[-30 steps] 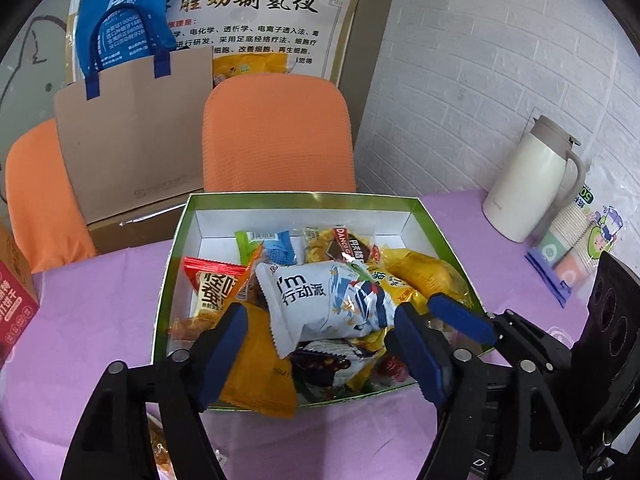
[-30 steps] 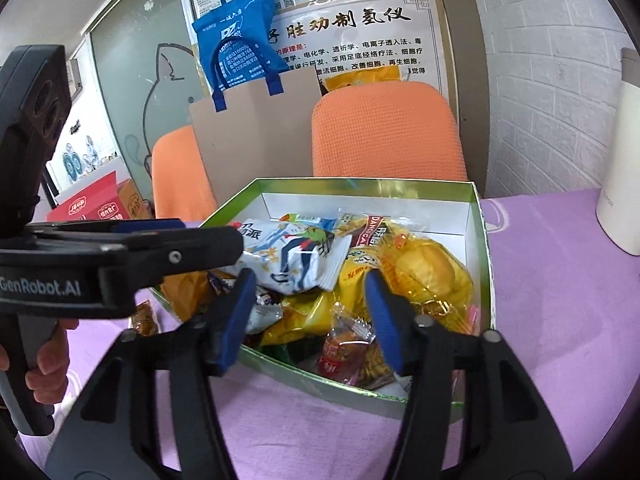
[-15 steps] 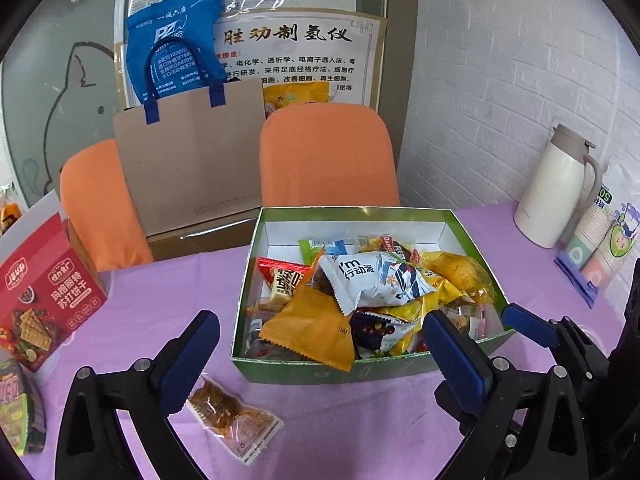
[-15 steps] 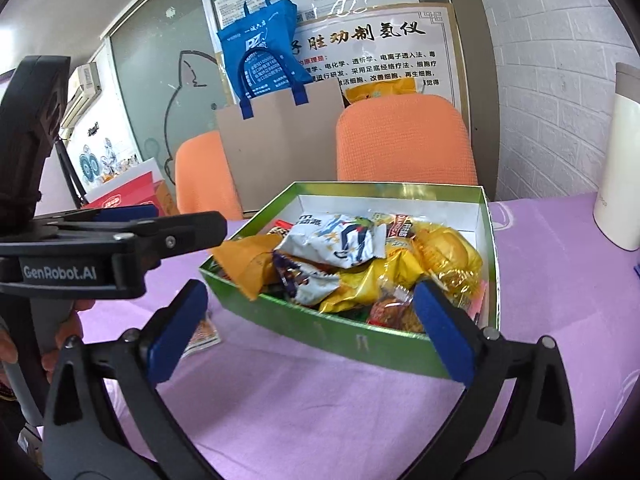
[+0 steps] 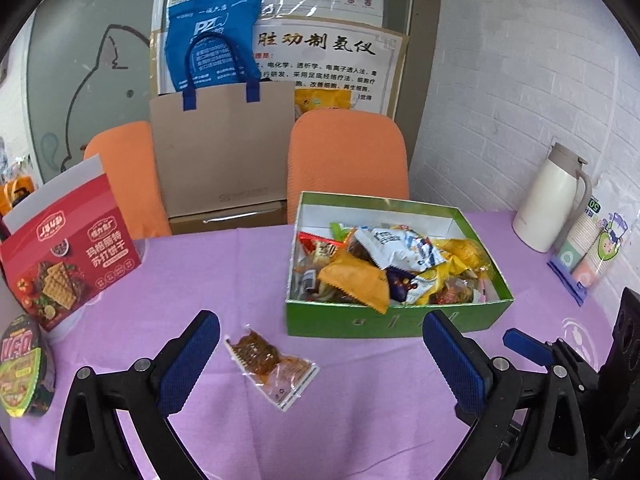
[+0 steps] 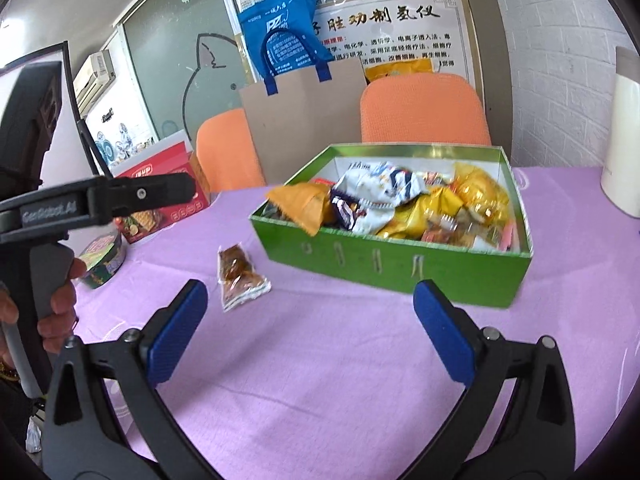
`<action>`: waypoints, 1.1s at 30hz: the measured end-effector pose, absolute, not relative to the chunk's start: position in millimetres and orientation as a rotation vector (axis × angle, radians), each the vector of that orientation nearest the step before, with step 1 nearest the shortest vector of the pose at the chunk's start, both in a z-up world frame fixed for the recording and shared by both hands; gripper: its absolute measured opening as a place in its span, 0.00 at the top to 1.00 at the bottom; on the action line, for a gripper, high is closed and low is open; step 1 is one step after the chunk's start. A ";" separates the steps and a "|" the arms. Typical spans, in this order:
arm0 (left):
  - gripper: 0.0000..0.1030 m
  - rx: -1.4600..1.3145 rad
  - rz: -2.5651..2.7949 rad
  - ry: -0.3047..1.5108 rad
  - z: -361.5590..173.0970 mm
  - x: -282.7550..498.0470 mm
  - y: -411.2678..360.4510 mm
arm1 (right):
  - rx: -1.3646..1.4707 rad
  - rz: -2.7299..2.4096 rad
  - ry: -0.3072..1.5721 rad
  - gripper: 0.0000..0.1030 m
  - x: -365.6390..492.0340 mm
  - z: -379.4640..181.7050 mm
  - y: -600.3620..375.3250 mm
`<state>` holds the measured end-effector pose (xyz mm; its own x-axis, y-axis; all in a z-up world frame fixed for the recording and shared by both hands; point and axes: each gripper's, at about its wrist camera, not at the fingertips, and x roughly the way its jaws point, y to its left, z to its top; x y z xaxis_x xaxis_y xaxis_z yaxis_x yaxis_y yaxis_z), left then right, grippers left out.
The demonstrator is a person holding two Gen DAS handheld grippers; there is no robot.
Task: Organize snacks
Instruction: 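Grasp the clear brown sauce packet with the left gripper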
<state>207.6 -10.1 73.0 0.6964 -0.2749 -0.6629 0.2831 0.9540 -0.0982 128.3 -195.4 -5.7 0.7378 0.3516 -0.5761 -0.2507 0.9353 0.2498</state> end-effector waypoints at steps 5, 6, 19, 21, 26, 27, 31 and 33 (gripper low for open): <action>0.00 -0.055 -0.281 0.825 39.3 218.9 23.7 | 0.146 0.340 0.713 0.01 125.2 -20.4 -183.0; 0.00 -0.069 -0.285 0.842 32.5 221.2 27.6 | 0.141 0.339 0.722 0.01 124.9 -22.6 -181.2; 0.24 -0.090 -0.265 1.009 -34.6 290.1 27.7 | 0.135 0.316 0.758 0.01 129.4 -38.7 -188.5; 0.47 -0.092 -0.272 1.038 -44.8 295.6 26.1 | 0.136 0.315 0.765 0.01 130.2 -40.7 -189.2; 0.59 -0.111 -0.307 1.074 -50.1 275.6 19.7 | 0.147 0.352 0.796 0.01 128.5 -44.3 -186.2; 0.59 -0.125 -0.317 1.077 -49.9 264.9 18.3 | 0.144 0.363 0.803 0.01 126.7 -45.2 -183.7; 0.59 -0.164 -0.371 1.075 -49.3 222.0 10.0 | 0.121 0.411 0.847 0.01 116.7 -50.4 -171.1; 0.58 -0.186 -0.426 1.086 -48.0 201.1 4.4 | 0.093 0.444 0.859 0.01 108.6 -52.8 -161.7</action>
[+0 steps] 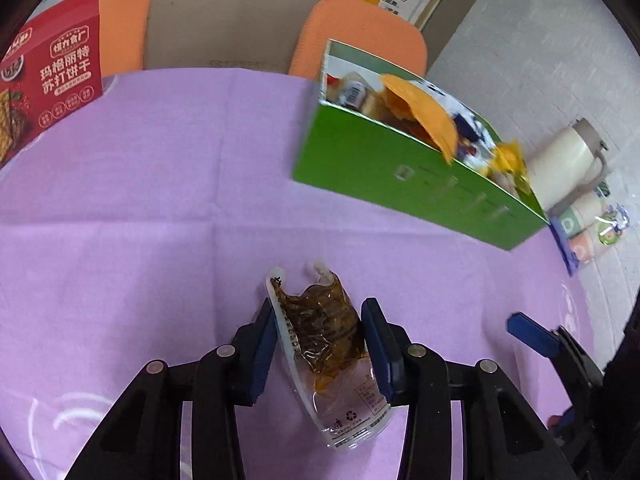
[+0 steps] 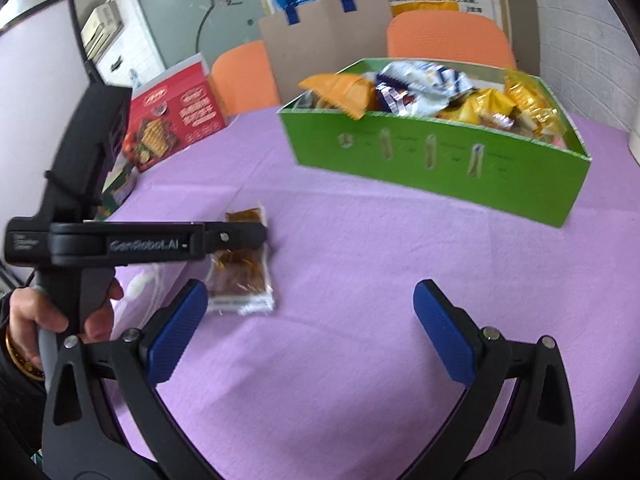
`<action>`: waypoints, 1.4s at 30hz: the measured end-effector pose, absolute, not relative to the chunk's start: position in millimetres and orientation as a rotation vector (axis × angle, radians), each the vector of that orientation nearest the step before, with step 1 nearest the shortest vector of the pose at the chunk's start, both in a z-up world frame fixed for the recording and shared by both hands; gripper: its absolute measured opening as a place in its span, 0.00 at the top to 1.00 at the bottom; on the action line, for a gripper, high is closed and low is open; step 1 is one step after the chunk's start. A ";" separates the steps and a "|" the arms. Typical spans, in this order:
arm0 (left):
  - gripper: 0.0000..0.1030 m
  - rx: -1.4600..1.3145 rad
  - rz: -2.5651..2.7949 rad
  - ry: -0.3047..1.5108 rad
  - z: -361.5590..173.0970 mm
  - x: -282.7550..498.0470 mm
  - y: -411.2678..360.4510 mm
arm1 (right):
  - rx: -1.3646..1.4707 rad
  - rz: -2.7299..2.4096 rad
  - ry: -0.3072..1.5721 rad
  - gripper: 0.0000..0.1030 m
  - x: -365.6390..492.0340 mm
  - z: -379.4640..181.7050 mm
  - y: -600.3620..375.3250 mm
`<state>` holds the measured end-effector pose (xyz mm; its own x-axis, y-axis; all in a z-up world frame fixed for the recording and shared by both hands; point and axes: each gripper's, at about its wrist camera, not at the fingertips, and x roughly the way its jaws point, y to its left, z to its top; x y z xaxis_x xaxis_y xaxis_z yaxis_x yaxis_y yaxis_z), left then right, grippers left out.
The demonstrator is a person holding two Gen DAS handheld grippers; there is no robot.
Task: Organize snacks
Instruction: 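Grasp the clear brown sauce packet with the left gripper, then carry the sauce packet into the green box and open the left gripper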
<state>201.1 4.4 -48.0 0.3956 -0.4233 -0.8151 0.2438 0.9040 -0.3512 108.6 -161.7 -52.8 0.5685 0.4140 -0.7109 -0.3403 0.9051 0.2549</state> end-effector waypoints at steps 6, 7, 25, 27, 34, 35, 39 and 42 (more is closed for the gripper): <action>0.47 -0.259 -0.478 1.060 -36.8 166.4 10.3 | 0.074 0.506 0.890 0.06 100.0 -59.9 -139.7; 0.47 -0.259 -0.473 1.063 -37.6 165.2 13.0 | 0.073 0.503 0.889 0.13 100.0 -59.9 -137.0; 0.65 -0.279 -0.537 1.108 -51.6 161.4 -0.9 | 0.049 0.478 0.935 0.62 109.7 -69.1 -121.2; 0.65 -0.277 -0.536 1.098 -48.8 158.9 -3.1 | 0.073 0.470 0.914 0.62 106.4 -63.5 -128.0; 0.65 -0.224 -0.582 1.008 -7.6 159.3 -22.4 | 0.125 0.447 0.772 0.62 108.7 -21.5 -157.4; 0.65 -0.222 -0.593 0.991 0.6 162.2 -26.3 | 0.131 0.441 0.753 0.62 112.1 -15.7 -161.3; 0.65 -0.217 -0.627 0.942 27.1 178.7 -44.6 | 0.149 0.406 0.679 0.63 123.0 4.0 -186.1; 0.65 -0.201 -0.654 0.908 44.6 195.6 -64.0 | 0.146 0.374 0.641 0.63 137.9 14.7 -205.5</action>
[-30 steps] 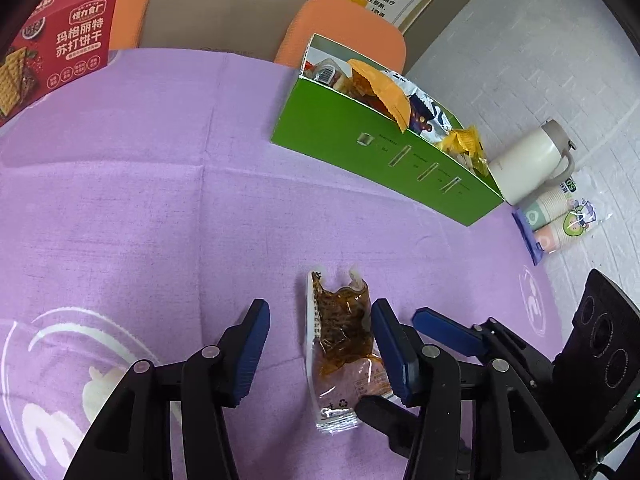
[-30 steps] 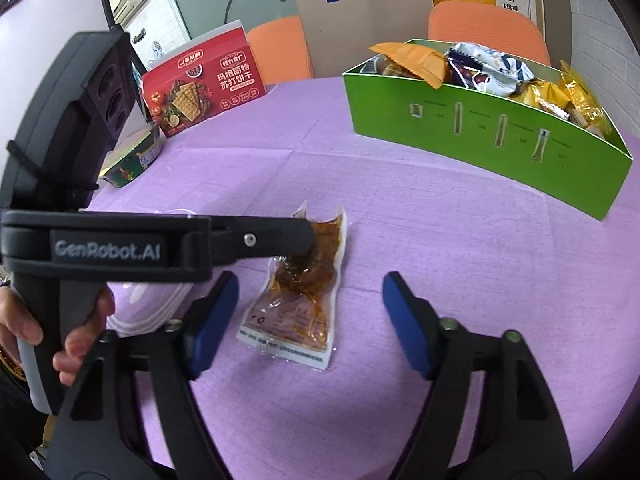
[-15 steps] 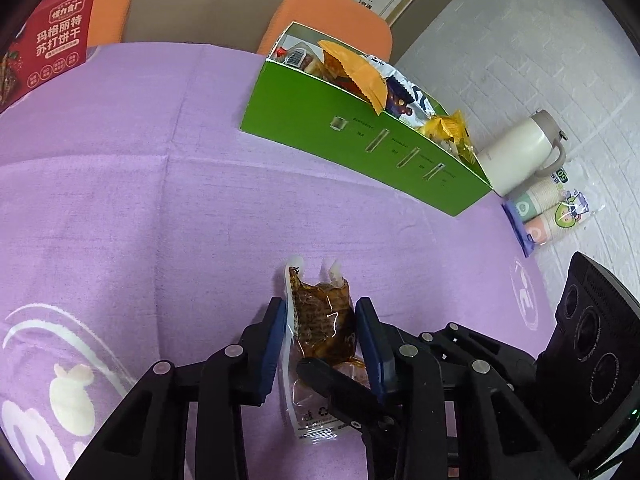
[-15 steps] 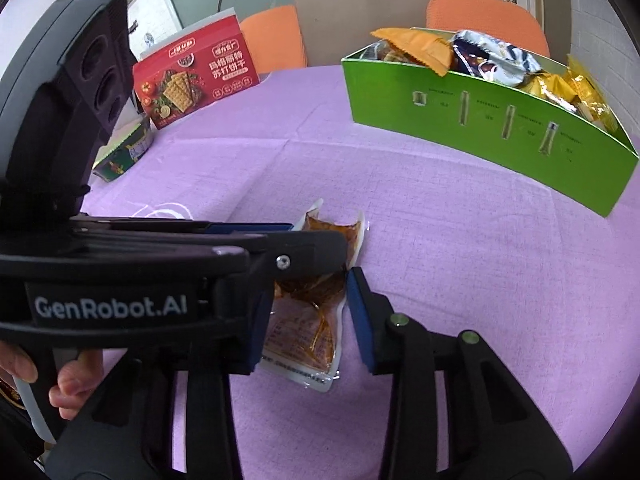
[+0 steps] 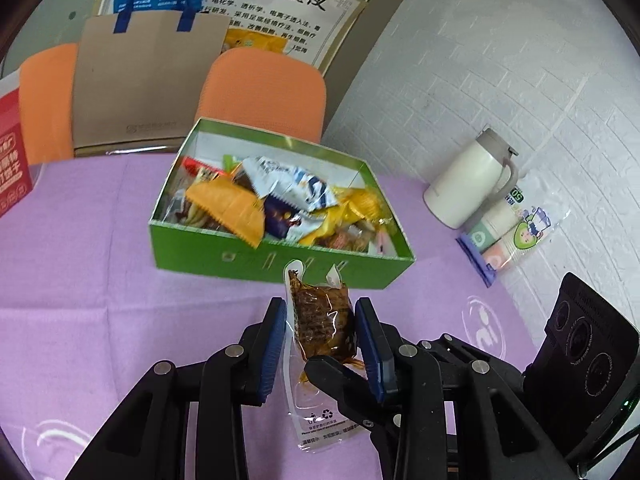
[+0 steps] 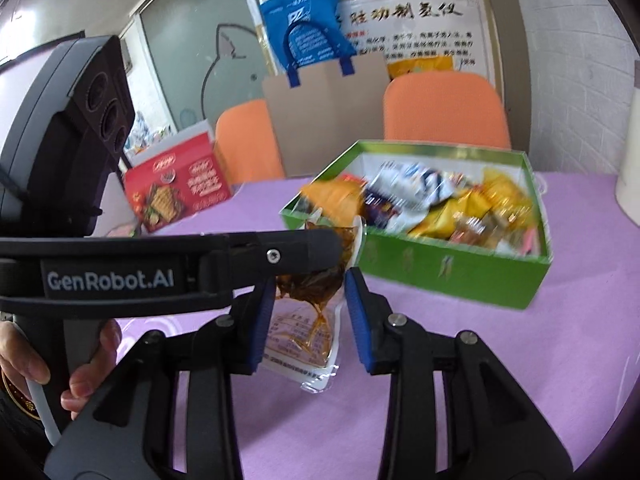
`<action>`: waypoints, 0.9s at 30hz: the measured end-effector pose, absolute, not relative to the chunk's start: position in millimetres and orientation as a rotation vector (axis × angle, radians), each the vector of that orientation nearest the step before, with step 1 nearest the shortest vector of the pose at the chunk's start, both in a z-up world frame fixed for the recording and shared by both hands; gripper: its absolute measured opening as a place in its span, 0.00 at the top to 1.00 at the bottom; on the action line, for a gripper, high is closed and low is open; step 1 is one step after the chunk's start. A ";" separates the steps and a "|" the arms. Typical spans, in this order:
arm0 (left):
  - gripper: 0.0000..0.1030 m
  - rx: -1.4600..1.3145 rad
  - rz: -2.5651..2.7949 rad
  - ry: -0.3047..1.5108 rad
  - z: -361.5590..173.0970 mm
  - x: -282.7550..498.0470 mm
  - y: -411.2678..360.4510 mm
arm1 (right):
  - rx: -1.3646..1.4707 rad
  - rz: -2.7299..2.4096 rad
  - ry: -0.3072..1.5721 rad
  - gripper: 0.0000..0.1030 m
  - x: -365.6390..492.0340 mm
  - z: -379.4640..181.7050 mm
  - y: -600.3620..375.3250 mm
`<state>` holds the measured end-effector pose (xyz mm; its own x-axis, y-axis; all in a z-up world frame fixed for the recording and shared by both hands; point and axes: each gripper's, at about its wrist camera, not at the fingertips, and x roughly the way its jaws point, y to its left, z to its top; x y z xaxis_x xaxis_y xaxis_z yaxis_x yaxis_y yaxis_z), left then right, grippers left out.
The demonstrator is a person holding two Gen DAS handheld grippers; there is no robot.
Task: Organize snacks
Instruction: 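Carry the sauce packet into the green box and open the left gripper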
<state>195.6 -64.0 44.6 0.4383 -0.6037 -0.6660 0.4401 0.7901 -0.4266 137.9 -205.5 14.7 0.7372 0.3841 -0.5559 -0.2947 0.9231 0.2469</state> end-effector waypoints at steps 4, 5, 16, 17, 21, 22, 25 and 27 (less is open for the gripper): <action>0.65 -0.166 -0.692 0.871 63.2 221.8 -95.3 | 0.135 0.328 0.598 0.63 163.3 23.7 -226.6; 0.65 -0.158 -0.700 0.862 66.7 228.2 -101.7 | 0.135 0.319 0.593 0.63 170.1 23.6 -230.8; 0.72 -0.141 -0.710 0.879 53.2 305.3 -155.9 | 0.098 0.266 0.578 0.68 239.5 0.8 -268.9; 0.72 -0.141 -0.708 0.884 50.3 309.8 -157.6 | 0.089 0.253 0.585 0.68 240.8 -2.6 -271.9; 0.54 -0.142 -0.675 0.904 37.2 318.0 -156.0 | 0.103 0.230 0.588 0.66 226.4 -11.1 -286.0; 0.51 -0.155 -0.673 0.897 35.2 316.9 -151.3 | 0.119 0.230 0.585 0.64 222.1 -11.1 -288.7; 0.41 -0.175 -0.653 0.879 32.1 309.1 -137.1 | 0.117 0.245 0.591 0.63 205.7 -7.2 -288.7; 0.41 -0.158 -0.652 0.880 32.9 300.6 -131.5 | 0.106 0.273 0.601 0.63 198.0 -4.2 -284.7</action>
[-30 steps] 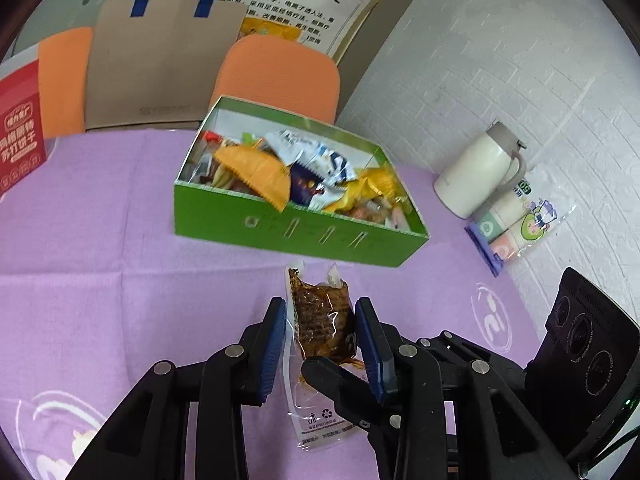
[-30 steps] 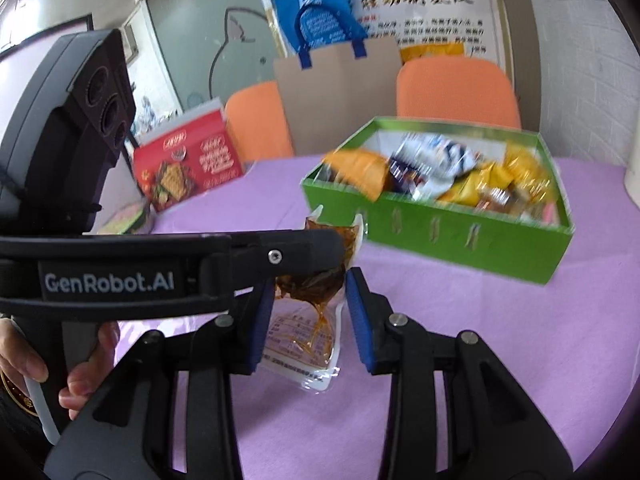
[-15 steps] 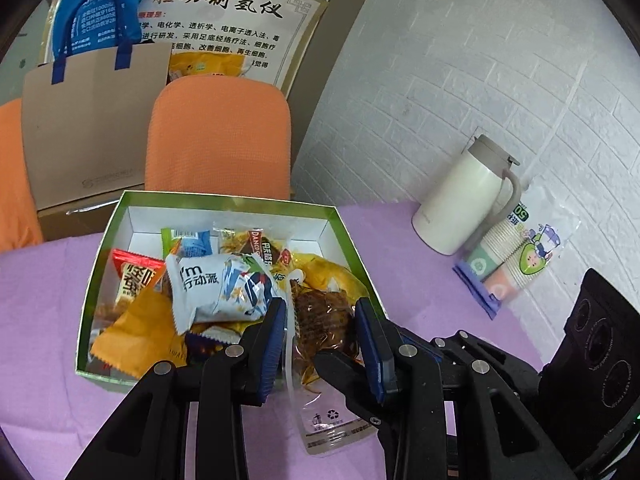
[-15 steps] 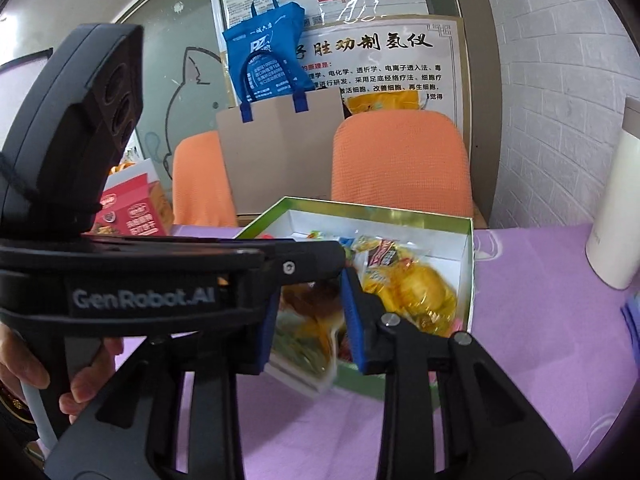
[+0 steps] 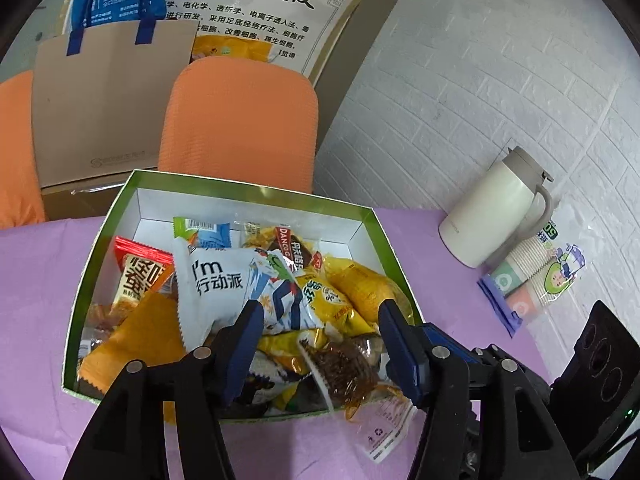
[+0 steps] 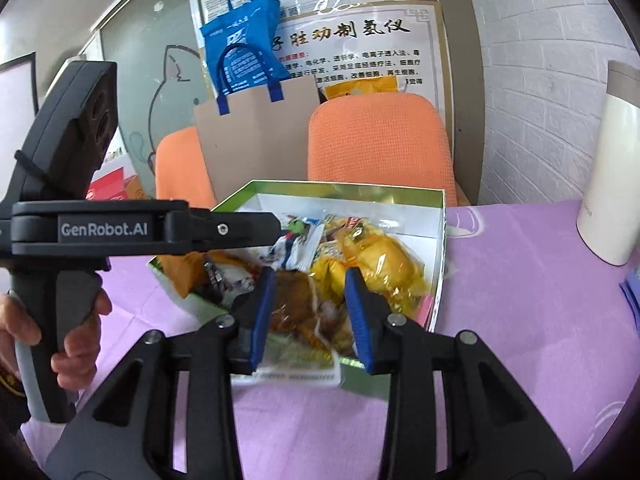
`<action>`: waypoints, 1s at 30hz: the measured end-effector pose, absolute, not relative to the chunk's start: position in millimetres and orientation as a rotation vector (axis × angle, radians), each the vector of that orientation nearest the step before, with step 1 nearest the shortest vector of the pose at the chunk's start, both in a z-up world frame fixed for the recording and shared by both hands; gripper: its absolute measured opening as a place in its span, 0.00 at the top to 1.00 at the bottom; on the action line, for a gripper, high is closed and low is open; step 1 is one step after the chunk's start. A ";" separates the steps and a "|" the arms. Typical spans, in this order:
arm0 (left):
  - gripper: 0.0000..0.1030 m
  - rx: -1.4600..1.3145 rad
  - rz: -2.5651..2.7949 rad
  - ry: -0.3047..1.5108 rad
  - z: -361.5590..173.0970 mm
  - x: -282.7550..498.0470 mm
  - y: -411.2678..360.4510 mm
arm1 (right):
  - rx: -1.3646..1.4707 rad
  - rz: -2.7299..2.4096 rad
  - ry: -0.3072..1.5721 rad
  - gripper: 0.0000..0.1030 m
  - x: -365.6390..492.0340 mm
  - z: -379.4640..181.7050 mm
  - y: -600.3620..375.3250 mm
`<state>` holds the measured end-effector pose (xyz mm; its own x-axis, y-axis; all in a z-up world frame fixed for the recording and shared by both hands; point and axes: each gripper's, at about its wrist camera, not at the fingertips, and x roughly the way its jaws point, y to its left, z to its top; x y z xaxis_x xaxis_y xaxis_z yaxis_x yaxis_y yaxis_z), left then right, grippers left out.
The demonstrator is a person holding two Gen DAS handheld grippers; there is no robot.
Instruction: Organize snacks
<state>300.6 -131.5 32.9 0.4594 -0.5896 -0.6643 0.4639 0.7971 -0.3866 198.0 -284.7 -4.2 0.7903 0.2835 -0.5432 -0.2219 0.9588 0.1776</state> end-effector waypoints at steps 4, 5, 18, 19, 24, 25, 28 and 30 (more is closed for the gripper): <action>0.41 -0.036 -0.667 0.860 38.0 275.2 -131.7 | 0.080 0.304 0.659 0.63 195.2 -5.7 -273.8; 0.42 -0.020 -0.678 0.858 38.4 271.0 -132.1 | 0.070 0.303 0.671 0.63 197.2 -7.7 -271.0; 0.48 -0.011 -0.524 0.900 8.9 294.9 -113.5 | -0.003 0.241 0.717 0.70 239.6 -30.1 -257.9; 0.48 -0.005 -0.515 0.897 8.0 297.3 -114.1 | -0.001 0.241 0.713 0.69 242.5 -31.9 -257.4; 0.48 -0.002 -0.509 0.904 -1.6 306.8 -118.9 | 0.031 0.238 0.712 0.68 252.9 -40.8 -260.0; 0.47 -0.005 -0.508 0.905 -3.4 308.0 -118.6 | 0.033 0.242 0.708 0.67 250.8 -40.3 -261.4; 0.39 -0.024 -0.506 0.897 -1.8 303.5 -114.2 | 0.014 0.249 0.668 0.39 231.8 -33.3 -264.4; 0.19 -0.035 -0.492 0.860 5.8 294.7 -107.4 | 0.015 0.235 0.624 0.20 215.5 -25.1 -266.9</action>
